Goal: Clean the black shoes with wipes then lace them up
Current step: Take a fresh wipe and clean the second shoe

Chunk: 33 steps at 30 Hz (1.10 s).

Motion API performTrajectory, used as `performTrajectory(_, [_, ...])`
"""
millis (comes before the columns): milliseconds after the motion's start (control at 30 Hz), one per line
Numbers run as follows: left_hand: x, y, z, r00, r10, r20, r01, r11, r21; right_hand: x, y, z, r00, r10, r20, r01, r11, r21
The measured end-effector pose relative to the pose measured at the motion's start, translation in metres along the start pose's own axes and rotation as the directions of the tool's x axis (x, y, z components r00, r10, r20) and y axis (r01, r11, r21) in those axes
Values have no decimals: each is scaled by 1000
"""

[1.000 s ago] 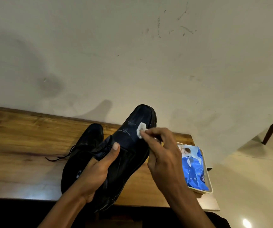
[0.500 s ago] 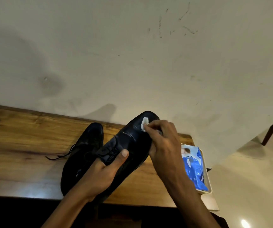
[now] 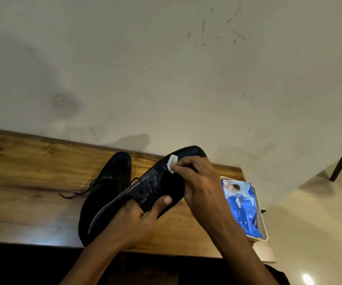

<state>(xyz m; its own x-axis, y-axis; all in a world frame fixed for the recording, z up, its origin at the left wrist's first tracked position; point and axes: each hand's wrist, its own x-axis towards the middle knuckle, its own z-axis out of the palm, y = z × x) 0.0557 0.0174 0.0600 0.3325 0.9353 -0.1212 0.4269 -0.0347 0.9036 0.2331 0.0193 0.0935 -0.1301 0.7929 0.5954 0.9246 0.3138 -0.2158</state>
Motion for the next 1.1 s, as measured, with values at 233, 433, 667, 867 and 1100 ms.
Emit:
performTrajectory(233, [7, -19, -1, 944, 327, -49, -285, 880, 380, 6, 0, -2, 1000, 10, -3, -9, 996, 90])
performTrajectory(433, [-2, 7, -1, 964, 228, -134, -213, 970, 120, -10, 7, -13, 999, -31, 28, 27, 988, 153])
performTrajectory(667, [-1, 13, -3, 989, 44, -138, -58, 994, -97, -10, 8, -5, 998, -42, -51, 47, 994, 103])
performTrajectory(867, [1, 17, -6, 988, 96, -119, -132, 927, -351, 8, 33, -10, 953, 77, -293, -75, 997, 15])
performTrajectory(1100, [-1, 27, 0, 996, -87, 15, 73, 720, -690, -8, 14, 0, 921, 274, -278, -166, 920, 356])
